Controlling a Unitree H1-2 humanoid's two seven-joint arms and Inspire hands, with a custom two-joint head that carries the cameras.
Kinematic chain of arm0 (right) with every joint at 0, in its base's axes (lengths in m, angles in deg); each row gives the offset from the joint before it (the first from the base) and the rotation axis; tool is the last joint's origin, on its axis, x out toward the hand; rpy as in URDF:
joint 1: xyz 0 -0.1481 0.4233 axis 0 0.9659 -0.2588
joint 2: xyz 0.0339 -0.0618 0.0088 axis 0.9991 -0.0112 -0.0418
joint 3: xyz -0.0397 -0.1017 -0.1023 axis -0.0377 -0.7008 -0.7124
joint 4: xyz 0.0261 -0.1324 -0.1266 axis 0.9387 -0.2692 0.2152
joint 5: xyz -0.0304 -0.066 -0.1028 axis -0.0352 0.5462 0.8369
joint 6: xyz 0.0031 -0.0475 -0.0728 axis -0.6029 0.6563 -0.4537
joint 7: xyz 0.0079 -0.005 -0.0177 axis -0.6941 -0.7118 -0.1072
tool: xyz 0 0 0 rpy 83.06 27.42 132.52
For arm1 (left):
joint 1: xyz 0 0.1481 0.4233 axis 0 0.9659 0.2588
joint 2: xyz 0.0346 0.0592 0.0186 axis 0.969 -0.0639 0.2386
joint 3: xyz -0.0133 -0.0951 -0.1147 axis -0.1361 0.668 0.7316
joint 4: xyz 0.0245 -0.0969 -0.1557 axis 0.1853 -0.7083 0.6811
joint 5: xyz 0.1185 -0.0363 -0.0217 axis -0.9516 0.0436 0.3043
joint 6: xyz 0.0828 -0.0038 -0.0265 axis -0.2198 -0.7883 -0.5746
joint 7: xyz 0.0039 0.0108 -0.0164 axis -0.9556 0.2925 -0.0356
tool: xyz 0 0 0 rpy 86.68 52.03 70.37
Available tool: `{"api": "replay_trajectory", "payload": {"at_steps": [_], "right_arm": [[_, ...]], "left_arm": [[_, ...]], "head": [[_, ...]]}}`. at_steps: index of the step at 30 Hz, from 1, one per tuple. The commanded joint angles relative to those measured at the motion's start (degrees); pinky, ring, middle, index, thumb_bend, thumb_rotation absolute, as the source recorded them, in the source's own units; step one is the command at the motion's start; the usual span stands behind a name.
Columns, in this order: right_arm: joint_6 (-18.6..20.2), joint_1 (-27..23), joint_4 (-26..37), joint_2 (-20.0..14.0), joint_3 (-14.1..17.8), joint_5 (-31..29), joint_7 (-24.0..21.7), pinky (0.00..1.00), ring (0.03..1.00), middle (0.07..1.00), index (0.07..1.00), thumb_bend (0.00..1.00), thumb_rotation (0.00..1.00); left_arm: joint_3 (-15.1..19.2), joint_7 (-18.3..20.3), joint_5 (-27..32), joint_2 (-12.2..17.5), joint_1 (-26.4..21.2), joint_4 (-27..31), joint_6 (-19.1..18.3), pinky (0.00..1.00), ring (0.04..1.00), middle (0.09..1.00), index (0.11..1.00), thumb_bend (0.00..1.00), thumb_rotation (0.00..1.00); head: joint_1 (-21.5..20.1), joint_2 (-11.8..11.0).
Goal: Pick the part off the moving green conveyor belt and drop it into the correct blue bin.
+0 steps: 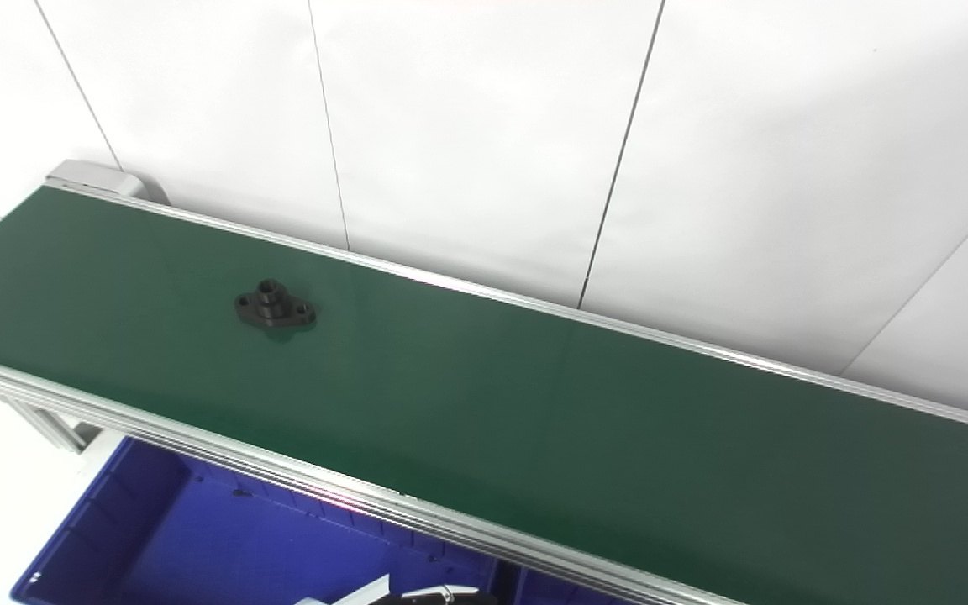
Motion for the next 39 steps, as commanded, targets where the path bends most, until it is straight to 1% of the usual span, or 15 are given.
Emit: {"api": "replay_trajectory", "payload": {"at_steps": [1,5,12,14,15,17,18,21,22,25,28,31,33,35,39], "right_arm": [[-3.0,0.37,0.85,-0.01,0.46,-0.28,0.96,0.72,0.825,0.847,0.896,0.97,0.31],[-3.78,0.47,0.67,0.08,0.54,0.17,1.56,0.72,0.815,0.842,0.891,0.98,0.31],[-2.84,0.66,1.38,0.28,0.49,-0.18,1.2,0.71,0.813,0.842,0.885,0.98,0.31],[-3.58,0.65,1.23,0.49,0.49,0.56,1.81,0.7,0.803,0.838,0.88,0.98,0.29],[-3.98,0.65,1.04,0.62,0.52,1.05,2.24,0.69,0.796,0.834,0.876,0.98,0.28],[-4.35,0.68,0.93,0.8,0.43,1.68,2.8,0.69,0.791,0.829,0.874,0.98,0.28],[-4.6,0.67,0.82,0.92,0.33,1.46,2.94,0.69,0.79,0.829,0.874,0.98,0.29],[-5.4,0.56,0.73,1.24,0.13,1.07,3.24,0.69,0.787,0.822,0.867,0.97,0.28],[-5.84,0.49,0.68,1.39,0.08,1.29,3.47,0.69,0.784,0.82,0.865,0.97,0.29],[-6.58,0.38,0.74,1.79,0.01,1.61,3.75,0.69,0.774,0.813,0.862,0.97,0.3],[-6.05,0.37,1.7,2.12,-0.01,2.07,3.56,0.68,0.771,0.812,0.861,0.98,0.3],[-5.47,0.42,2.73,2.36,-0.08,3.33,3.51,0.69,0.772,0.814,0.868,0.99,0.32],[-5.27,0.54,2.95,2.69,-0.1,3.64,3.59,0.69,0.773,0.818,0.871,0.99,0.33],[-5.06,0.71,3.08,3.09,-0.05,4.04,3.81,0.67,0.772,0.82,0.873,0.99,0.33],[-4.58,1.09,3.71,3.83,0.06,4.96,4.08,0.68,0.779,0.824,0.875,0.99,0.36]], "left_arm": [[-0.19,-0.95,0.61,0.33,-0.44,1.07,2.23,0.8,0.872,0.887,0.877,0.94,0.25],[-0.45,-1.11,0.37,0.54,-0.48,1.2,2.23,0.8,0.872,0.888,0.879,0.94,0.24],[-0.37,-1.09,0.13,0.78,-0.27,1.82,2.22,0.8,0.87,0.89,0.883,0.94,0.27],[-0.11,-0.58,0.31,0.99,-0.11,2.24,2.19,0.8,0.874,0.893,0.886,0.94,0.27],[-0.03,-0.36,0.5,1.08,-0.05,2.44,2.19,0.81,0.877,0.895,0.887,0.94,0.27],[0.1,-0.12,0.81,1.29,0.05,2.81,2.19,0.81,0.879,0.897,0.887,0.93,0.27],[0.11,-0.3,0.74,1.43,0.11,2.93,2.2,0.81,0.879,0.897,0.886,0.93,0.27],[0.02,-0.75,0.57,1.82,0.16,3.27,2.22,0.81,0.876,0.898,0.89,0.92,0.29],[0.01,-0.6,0.97,2.01,0.11,3.38,2.23,0.81,0.878,0.899,0.892,0.92,0.28],[0.09,-0.71,1.18,2.46,0.02,3.68,2.23,0.83,0.89,0.906,0.898,0.91,0.27],[0.17,-1.18,1.04,2.77,-0.04,4.13,2.23,0.84,0.894,0.909,0.907,0.92,0.28],[0.5,-0.91,0.99,3.12,-0.02,4.51,2.22,0.86,0.904,0.918,0.922,0.92,0.29],[0.81,-0.57,1.03,3.29,0.08,4.67,2.21,0.89,0.927,0.934,0.938,0.93,0.32],[0.94,-0.58,1.04,3.37,0.07,4.64,2.22,0.9,0.936,0.937,0.944,0.93,0.32],[1.15,-0.22,1.49,3.55,0.02,4.71,2.22,0.87,0.928,0.946,0.953,0.94,0.33]], "head": [[-0.04,0.11],[-0.54,0.32],[-1.63,1.05],[-3.47,1.86],[-3.47,1.86],[-4.93,2.51],[-6.51,3.15],[-7.9,3.73],[-9.88,4.67],[-11.88,5.85],[-14.2,7.56],[-16.0,8.43],[-16.94,8.84],[-17.69,9.25],[-18.7,10.04]]}}
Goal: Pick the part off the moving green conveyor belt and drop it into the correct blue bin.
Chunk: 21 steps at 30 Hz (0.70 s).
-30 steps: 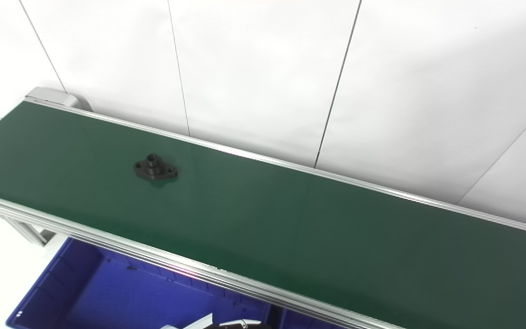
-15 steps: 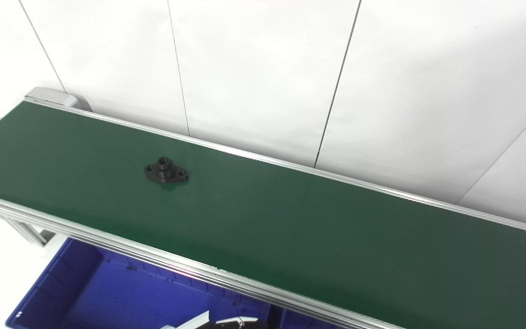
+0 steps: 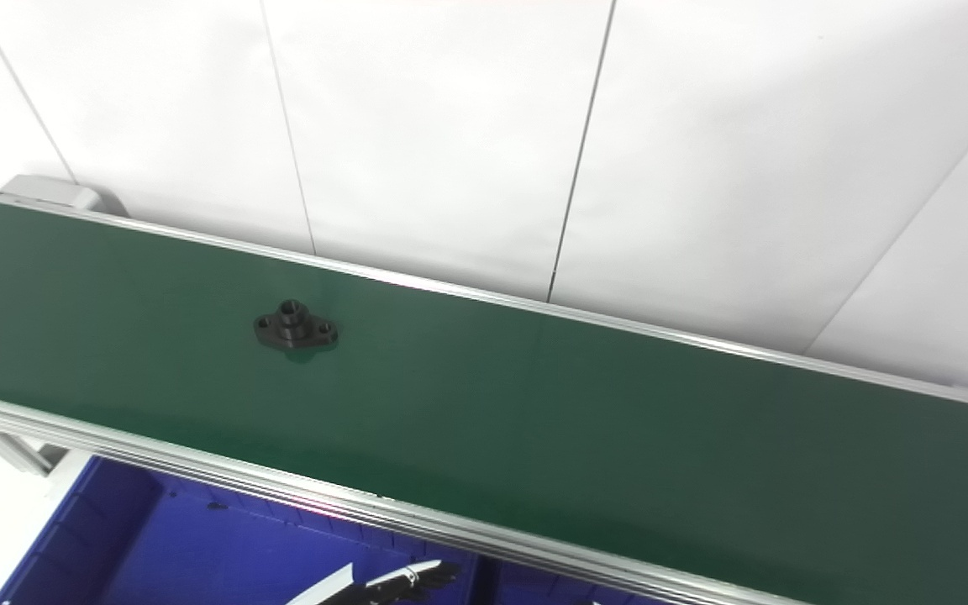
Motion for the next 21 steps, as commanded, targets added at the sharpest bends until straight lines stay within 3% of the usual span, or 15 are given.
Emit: {"api": "replay_trajectory", "payload": {"at_steps": [1,8,14,17,21], "right_arm": [[-0.94,0.89,2.78,0.52,0.21,0.24,1.11,0.68,0.783,0.826,0.876,0.99,0.37],[-0.36,1.27,4.28,1.47,0.09,1.97,1.38,0.73,0.804,0.839,0.893,0.96,0.39],[-2.2,1.57,5.38,2.9,0.49,2.87,3.84,0.7,0.79,0.824,0.885,0.93,0.4],[-2.68,1.55,6.94,3.51,0.43,3.24,4.69,0.73,0.786,0.816,0.881,0.92,0.45],[-3.06,1.24,9.59,4.64,0.33,4.23,6.1,0.74,0.771,0.802,0.869,0.91,0.44]], "left_arm": [[0.36,0.09,1.09,0.67,-0.1,1.73,2.17,0.87,0.927,0.947,0.954,0.94,0.33],[1.47,1.09,2.24,0.82,0.7,3.01,2.14,0.88,0.933,0.957,0.958,0.94,0.33],[2.13,2.11,3.41,1.56,0.69,3.43,2.15,0.89,0.927,0.953,0.955,0.93,0.32],[2.59,2.23,3.43,1.95,0.74,3.9,2.15,0.89,0.921,0.944,0.948,0.93,0.33],[3.34,3.25,4.23,2.28,0.69,4.43,2.16,0.89,0.921,0.94,0.943,0.91,0.3]], "head": [[-0.34,0.33],[-1.33,2.33],[-0.74,3.72],[-0.86,4.45],[-1.23,5.57]]}}
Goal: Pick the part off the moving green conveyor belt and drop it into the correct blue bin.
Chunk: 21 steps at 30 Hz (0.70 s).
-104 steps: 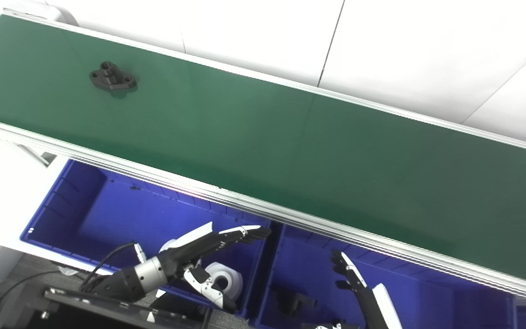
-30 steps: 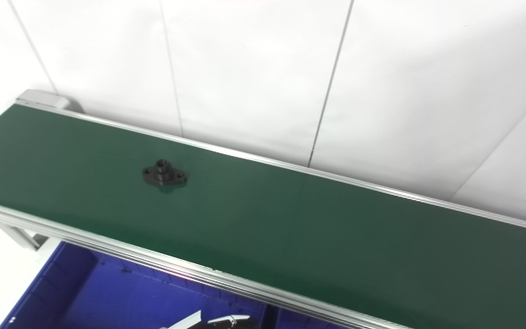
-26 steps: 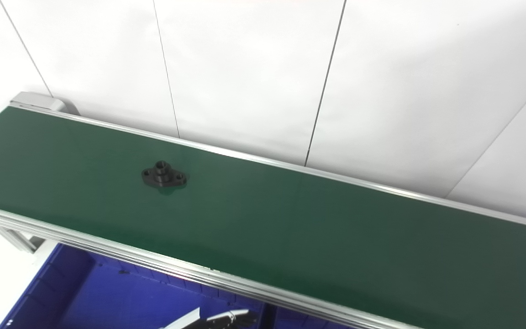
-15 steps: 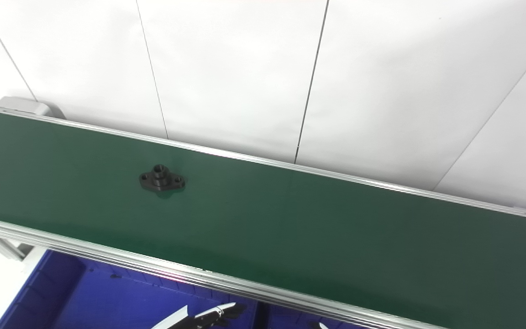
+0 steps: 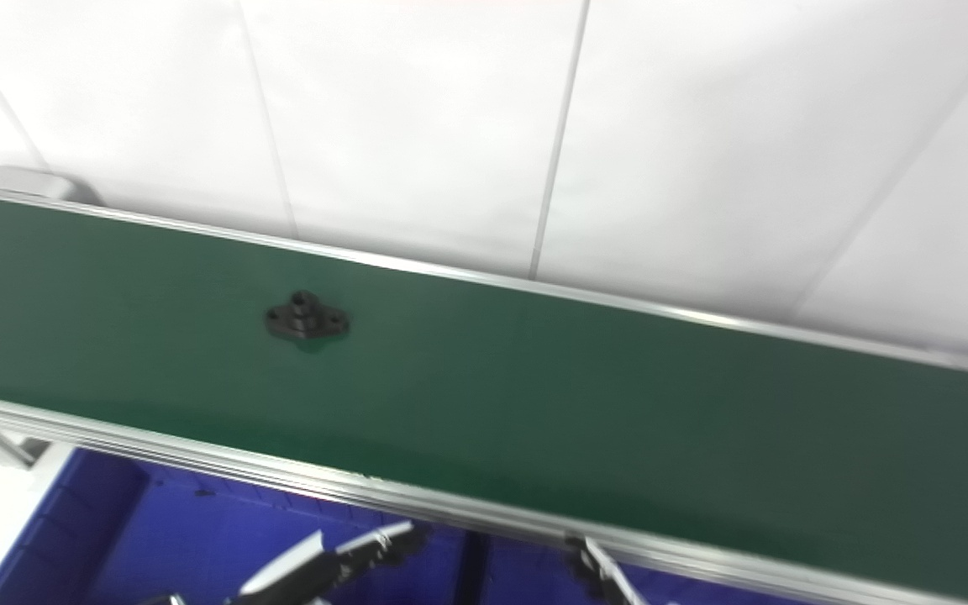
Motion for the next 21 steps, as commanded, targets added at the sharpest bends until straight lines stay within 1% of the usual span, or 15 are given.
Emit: {"api": "replay_trajectory", "payload": {"at_steps": [1,7,11,12,14,16,18,21], "right_arm": [[-2.95,0.01,3.36,1.04,0.14,0.26,1.7,0.74,0.769,0.801,0.868,0.9,0.44],[-0.9,-1.79,9.58,3.17,0.2,0.86,1.16,0.71,0.745,0.796,0.854,0.88,0.42],[2.44,-4.85,13.57,4.34,0.54,0.29,-0.81,0.71,0.737,0.783,0.849,0.9,0.43],[3.23,-6.08,13.91,4.65,0.78,0.46,-1.14,0.7,0.735,0.781,0.848,0.9,0.43],[3.93,-8.5,13.91,5.14,1.25,0.54,-1.36,0.65,0.707,0.769,0.834,0.91,0.42],[4.53,-10.35,13.84,5.32,1.54,0.3,-1.59,0.62,0.692,0.764,0.827,0.91,0.41],[5.47,-12.0,13.88,5.34,1.83,-0.2,-2.15,0.62,0.689,0.762,0.826,0.9,0.41],[8.08,-15.78,13.75,5.29,2.25,-0.43,-3.62,0.62,0.687,0.758,0.824,0.9,0.4]], "left_arm": [[0.63,0.77,1.09,0.74,-0.08,2.0,2.11,0.89,0.921,0.94,0.942,0.91,0.3],[1.88,1.38,0.9,0.78,-0.71,2.03,2.13,0.87,0.903,0.926,0.93,0.91,0.32],[2.41,1.52,0.59,0.81,-1.19,2.13,2.13,0.86,0.901,0.926,0.927,0.92,0.32],[2.45,1.47,0.44,0.82,-1.33,2.14,2.13,0.86,0.901,0.926,0.927,0.92,0.32],[2.55,1.53,0.31,0.75,-1.52,2.07,2.11,0.87,0.905,0.927,0.925,0.92,0.33],[2.64,1.5,0.18,0.61,-1.62,2.03,2.07,0.86,0.904,0.925,0.924,0.93,0.34],[2.73,1.57,-0.02,0.51,-1.67,1.98,2.12,0.86,0.904,0.924,0.924,0.93,0.34],[2.84,2.32,0.89,0.25,-1.84,1.53,2.12,0.86,0.904,0.926,0.923,0.93,0.33]], "head": [[-0.35,0.54],[-1.71,1.81],[-2.28,2.49],[-2.24,2.49],[-2.13,2.51],[-2.11,2.45],[-2.15,2.41],[-2.18,2.14]]}}
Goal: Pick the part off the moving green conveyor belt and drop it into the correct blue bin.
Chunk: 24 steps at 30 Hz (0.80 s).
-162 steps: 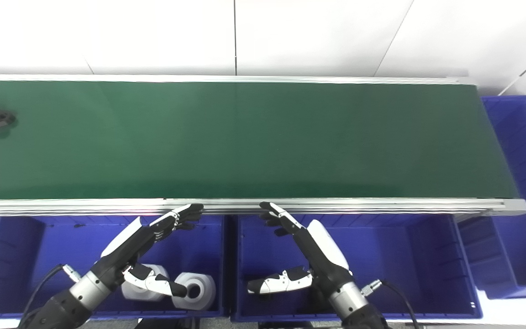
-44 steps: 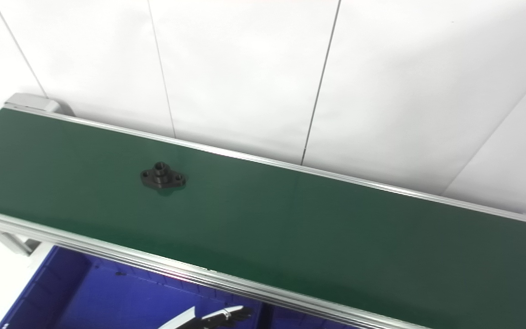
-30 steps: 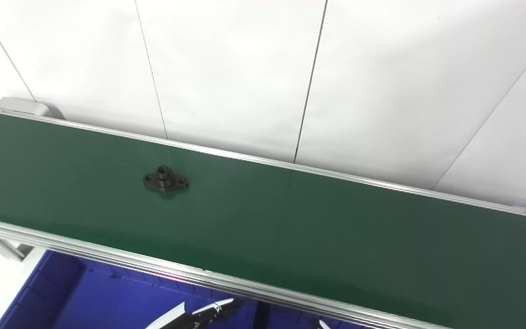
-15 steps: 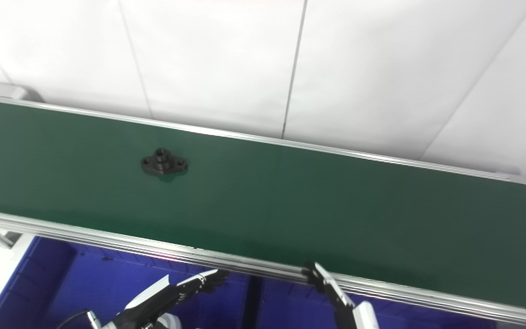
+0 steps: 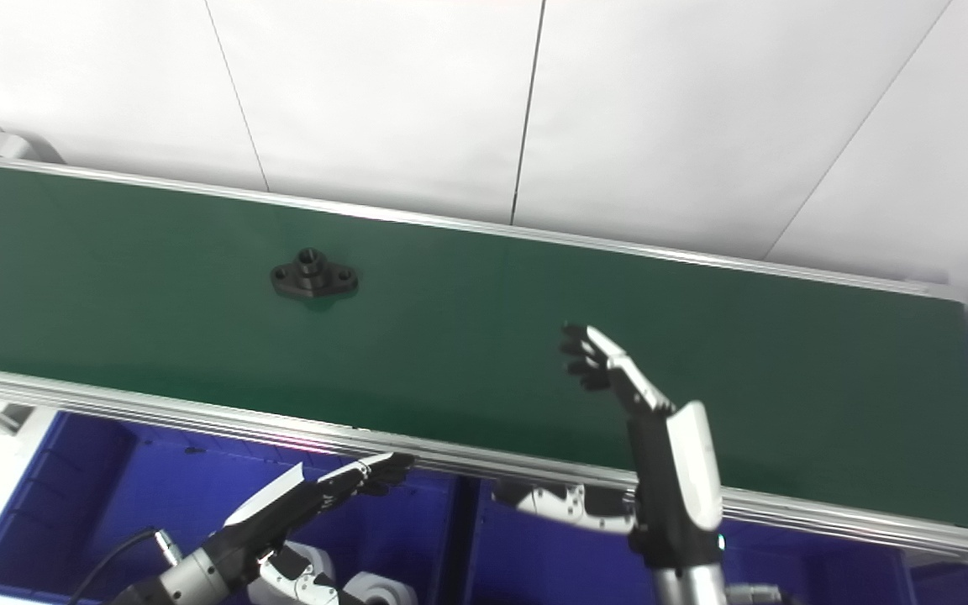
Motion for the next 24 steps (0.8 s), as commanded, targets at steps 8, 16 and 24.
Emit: {"api": "replay_trajectory", "payload": {"at_steps": [8,16,24], "right_arm": [[9.54,-10.21,1.19,0.17,0.02,1.04,-6.05,0.63,0.713,0.771,0.842,0.85,0.39],[16.73,-17.64,0.85,0.55,-1.2,5.52,-10.49,0.65,0.727,0.782,0.851,0.83,0.4],[19.31,-22.5,-2.9,2.84,-4.3,8.41,-10.69,0.64,0.725,0.781,0.84,0.82,0.37]], "left_arm": [[0.48,0.08,0.05,-0.09,-0.95,0.66,2.1,0.84,0.889,0.918,0.921,0.93,0.33],[0.35,0.61,0.65,0.12,-1.25,-0.35,2.13,0.84,0.888,0.915,0.922,0.92,0.32],[0.2,0.79,1.21,0.25,-1.2,-1.09,2.15,0.84,0.881,0.911,0.92,0.91,0.3]], "head": [[-0.43,-0.47],[-0.23,-1.64],[-0.37,-2.48]]}}
